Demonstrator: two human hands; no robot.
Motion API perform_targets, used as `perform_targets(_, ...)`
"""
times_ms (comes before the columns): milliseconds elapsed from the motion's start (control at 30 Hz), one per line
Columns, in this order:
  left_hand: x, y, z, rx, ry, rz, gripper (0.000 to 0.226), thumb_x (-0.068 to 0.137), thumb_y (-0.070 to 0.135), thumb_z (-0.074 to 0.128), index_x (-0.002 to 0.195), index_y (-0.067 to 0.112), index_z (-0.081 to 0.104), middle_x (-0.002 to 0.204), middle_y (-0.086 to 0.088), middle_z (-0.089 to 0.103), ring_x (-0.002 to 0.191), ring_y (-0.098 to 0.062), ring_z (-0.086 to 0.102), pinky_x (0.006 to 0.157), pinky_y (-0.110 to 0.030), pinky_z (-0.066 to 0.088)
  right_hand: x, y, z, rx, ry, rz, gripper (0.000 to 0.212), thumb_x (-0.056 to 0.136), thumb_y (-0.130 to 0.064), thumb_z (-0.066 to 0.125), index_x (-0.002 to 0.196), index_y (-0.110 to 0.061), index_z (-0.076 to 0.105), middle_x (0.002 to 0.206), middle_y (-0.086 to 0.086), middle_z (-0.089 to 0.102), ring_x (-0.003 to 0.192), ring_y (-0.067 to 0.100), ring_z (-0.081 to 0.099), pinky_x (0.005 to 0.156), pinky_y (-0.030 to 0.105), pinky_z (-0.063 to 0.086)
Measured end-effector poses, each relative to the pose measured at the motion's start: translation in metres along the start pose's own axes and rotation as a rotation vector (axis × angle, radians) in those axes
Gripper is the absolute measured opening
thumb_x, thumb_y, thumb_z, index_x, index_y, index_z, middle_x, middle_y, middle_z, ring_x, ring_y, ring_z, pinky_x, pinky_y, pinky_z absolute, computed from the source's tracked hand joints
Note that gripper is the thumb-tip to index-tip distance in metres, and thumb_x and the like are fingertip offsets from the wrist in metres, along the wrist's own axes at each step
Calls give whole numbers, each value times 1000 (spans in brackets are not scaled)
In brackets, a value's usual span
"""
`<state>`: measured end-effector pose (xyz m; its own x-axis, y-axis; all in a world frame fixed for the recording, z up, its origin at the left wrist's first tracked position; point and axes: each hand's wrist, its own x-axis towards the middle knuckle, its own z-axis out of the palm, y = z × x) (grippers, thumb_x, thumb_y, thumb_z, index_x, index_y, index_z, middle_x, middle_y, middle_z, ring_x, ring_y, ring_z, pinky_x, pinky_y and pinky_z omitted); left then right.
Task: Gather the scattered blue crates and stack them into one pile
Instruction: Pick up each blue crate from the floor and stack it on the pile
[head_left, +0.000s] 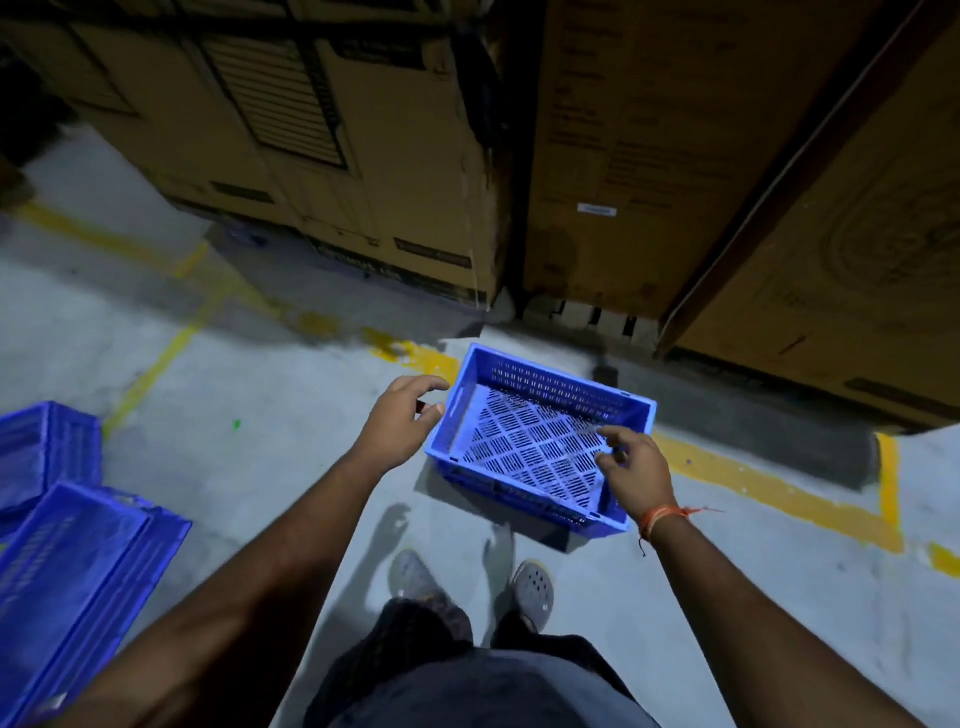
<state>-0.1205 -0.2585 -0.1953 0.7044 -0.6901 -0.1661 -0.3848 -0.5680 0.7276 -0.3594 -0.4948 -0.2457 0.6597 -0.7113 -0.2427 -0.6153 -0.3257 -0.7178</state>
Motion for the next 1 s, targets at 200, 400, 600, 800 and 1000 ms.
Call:
perform_targets(200,-48,-17,-20,-22,54,-65,30,95,20,59,124,26,62,125,-2,53,93,-15,64,86,-24,43,-23,-26,27,-53,-120,-84,33,88,-16,65,120,-21,65,123,4,56,79,0,60,82,24,47)
perform_targets(400,-103,-61,-64,-45,109,-118,28,95,23,59,121,29,62,124,0,54,93,-13,65,85,-23,44,-48,-68,80,-73,-193,-170,33,87,-17,64,119,-24,66,119,3,60,85,6,63,89,36,54)
perform_targets(600,-202,-131,-125,-86,237,-239,28,95,25,58,122,29,63,124,3,53,88,-4,64,80,-15,42,-95,-136,168,-91,-325,-271,33,83,-17,67,115,-23,68,114,4,64,89,14,66,90,40,54)
perform_targets(800,-322,-204,-182,-128,475,-419,28,93,23,61,120,28,64,121,4,53,71,4,60,83,-14,45,-151,-231,275,-142,-536,-500,33,81,-8,69,111,-23,69,106,4,62,77,11,66,80,24,52)
perform_targets(1000,-406,-262,-221,-172,702,-571,27,92,21,63,118,27,65,117,0,57,70,6,63,70,-11,41,-186,-319,358,-179,-713,-686,32,84,-9,68,112,-24,69,108,2,59,77,10,67,83,25,51)
